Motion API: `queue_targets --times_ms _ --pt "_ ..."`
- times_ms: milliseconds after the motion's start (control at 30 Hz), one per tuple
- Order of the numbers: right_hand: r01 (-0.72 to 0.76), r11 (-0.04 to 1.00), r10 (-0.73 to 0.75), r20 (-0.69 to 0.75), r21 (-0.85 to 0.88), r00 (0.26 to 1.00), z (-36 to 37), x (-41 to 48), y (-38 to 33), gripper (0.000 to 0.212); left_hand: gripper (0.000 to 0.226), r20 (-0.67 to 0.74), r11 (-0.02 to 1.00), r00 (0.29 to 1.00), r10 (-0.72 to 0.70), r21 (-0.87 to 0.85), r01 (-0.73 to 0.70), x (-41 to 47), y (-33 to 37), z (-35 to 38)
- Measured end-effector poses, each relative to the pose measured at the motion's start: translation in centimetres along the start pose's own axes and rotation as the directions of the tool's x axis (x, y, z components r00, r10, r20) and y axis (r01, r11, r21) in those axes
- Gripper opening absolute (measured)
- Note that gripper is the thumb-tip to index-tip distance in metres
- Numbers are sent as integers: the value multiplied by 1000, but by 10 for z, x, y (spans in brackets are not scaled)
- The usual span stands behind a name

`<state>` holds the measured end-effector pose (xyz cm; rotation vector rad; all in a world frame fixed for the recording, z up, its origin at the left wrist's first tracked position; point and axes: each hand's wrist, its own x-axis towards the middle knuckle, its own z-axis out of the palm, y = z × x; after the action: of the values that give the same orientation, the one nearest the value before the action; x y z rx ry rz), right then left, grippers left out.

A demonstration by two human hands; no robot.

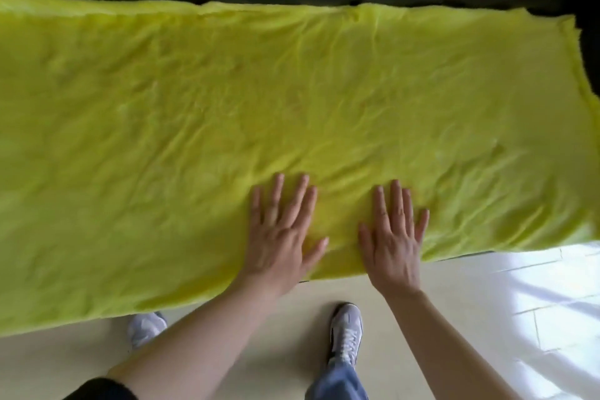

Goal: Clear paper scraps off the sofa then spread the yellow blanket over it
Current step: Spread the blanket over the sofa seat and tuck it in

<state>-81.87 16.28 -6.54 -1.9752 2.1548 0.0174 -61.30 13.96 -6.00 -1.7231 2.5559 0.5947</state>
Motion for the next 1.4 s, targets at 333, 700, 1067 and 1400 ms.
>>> queue_targets --times_ms 333,700,1067,1400 --pt "-345 938 347 -73 32 935 -11 -14 198 68 94 -88 982 992 87 177 -70 22 63 23" --pt "-526 833 543 -68 171 837 -24 22 370 84 84 10 945 998 57 321 -57 95 216 82" --pt "-307 917 309 32 257 951 -66 0 239 72 55 -83 1000 996 16 -20 -18 64 200 24" --pt "97 945 -166 203 312 965 -84 -29 -38 77 47 -175 920 904 -391 -111 376 -113 -1 -72"
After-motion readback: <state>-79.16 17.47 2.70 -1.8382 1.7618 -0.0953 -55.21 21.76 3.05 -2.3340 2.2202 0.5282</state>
